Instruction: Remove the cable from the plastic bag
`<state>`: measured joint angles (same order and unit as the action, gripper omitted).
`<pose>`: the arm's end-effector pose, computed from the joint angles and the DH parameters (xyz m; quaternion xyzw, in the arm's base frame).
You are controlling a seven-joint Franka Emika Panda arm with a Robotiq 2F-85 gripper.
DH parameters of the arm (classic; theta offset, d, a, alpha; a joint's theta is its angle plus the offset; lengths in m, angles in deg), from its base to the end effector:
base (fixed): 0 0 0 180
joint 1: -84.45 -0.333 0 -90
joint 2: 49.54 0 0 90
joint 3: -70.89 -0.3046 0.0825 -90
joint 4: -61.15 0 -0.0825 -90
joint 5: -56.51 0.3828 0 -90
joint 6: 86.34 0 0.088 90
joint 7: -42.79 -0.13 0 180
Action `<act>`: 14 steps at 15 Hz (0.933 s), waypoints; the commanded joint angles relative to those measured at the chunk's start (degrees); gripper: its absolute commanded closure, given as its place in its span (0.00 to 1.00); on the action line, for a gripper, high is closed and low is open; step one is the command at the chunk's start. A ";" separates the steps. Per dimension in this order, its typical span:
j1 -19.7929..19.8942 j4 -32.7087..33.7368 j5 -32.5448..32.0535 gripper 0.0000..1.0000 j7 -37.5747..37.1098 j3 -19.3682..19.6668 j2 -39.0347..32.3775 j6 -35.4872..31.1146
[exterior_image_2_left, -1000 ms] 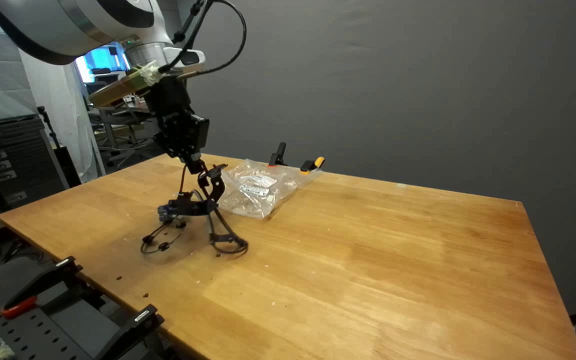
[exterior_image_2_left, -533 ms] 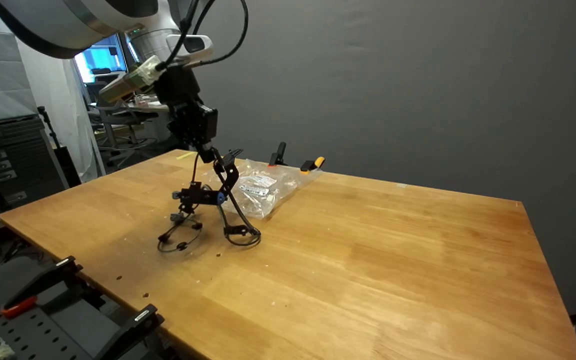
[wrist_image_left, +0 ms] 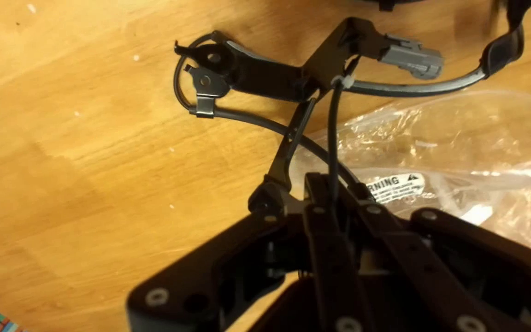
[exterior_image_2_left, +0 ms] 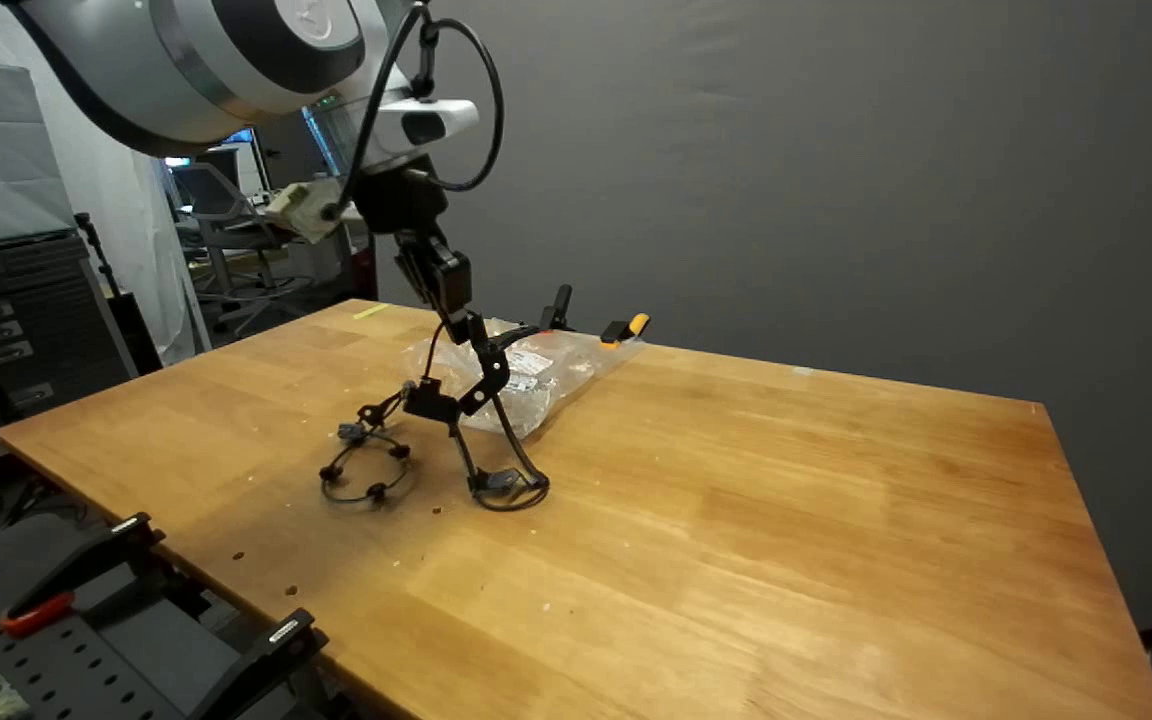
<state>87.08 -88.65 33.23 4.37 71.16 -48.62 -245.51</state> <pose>0.4535 -0.0087 0.2401 0.9768 -0.1745 0.1106 0.0573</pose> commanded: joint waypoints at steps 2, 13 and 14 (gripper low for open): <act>3.36 1.02 -11.36 0.99 -17.19 4.21 -4.74 -8.79; -2.41 11.23 -46.63 0.64 -63.57 12.82 -8.75 2.03; -3.20 10.90 -47.40 0.56 -64.70 12.09 -9.25 3.20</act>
<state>86.56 -79.25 -8.95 -52.35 84.36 -55.58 -246.12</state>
